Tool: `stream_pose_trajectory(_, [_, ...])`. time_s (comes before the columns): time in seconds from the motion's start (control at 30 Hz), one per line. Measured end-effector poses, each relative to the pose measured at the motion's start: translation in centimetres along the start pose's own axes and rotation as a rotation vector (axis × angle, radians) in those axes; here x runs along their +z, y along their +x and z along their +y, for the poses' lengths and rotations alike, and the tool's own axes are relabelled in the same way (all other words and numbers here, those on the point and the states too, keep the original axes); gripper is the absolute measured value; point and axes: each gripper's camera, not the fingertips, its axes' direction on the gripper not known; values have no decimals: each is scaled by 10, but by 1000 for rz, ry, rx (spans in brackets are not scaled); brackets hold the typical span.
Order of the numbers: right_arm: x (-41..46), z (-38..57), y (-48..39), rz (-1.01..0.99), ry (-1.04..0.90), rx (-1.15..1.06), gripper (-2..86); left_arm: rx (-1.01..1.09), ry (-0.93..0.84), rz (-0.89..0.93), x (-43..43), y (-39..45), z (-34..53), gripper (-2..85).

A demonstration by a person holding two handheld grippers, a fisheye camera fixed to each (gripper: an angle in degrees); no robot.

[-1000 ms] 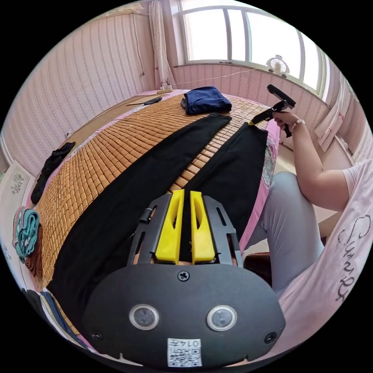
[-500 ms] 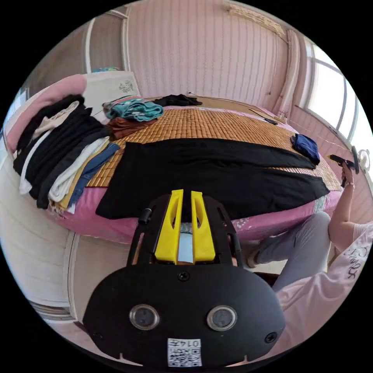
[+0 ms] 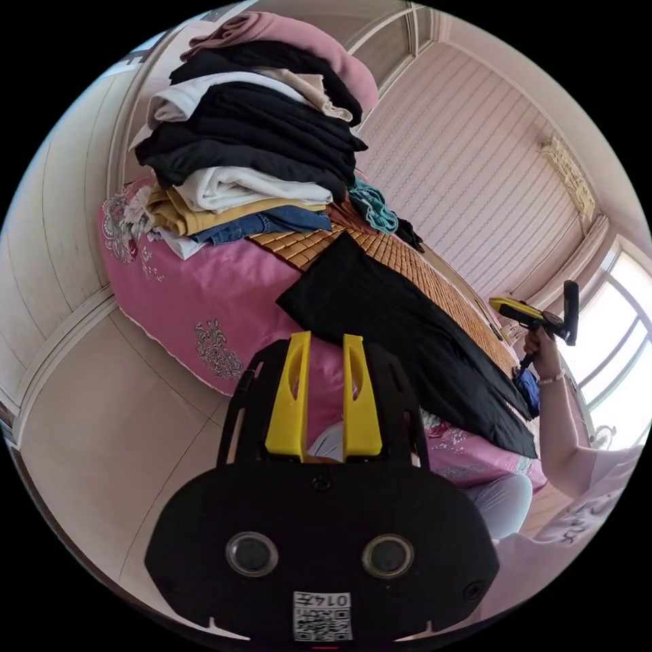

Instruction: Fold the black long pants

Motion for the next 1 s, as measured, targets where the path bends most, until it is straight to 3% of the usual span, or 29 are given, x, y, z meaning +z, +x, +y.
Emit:
stream_pose_trajectory(0.27, [132, -141, -68, -95, -124, -134, 69, -51, 93, 94, 7, -53, -4, 102])
stream_pose_trajectory(0.4, [207, -171, -87, 27, -353, -192, 49, -44, 93, 97, 18, -65, 1, 76])
stream_pose_trajectory(0.5, [207, -184, -81, -73, -343, -194, 2, -39, 100, 107, 17, -76, 2, 40])
stream_pose_trajectory(0.67, [209, -193, -80, -31, -345, -239, -1, 23, 211, 122, -8, -77, 1, -5])
stream_pose_trajectory(0.77, [218, -188, -76, -35, -326, -228, 20, 46, 150, 33, 6, -75, -5, -4])
stream_pose_trajectory(0.87, [211, -169, -58, -16, -334, -127, 71, -25, 134, 103, 9, -86, -9, 6])
stream_pose_trajectory(1.0, [104, -72, -4, -199, -39, 113, 74, -18, 139, 83, 8, -84, -6, 31])
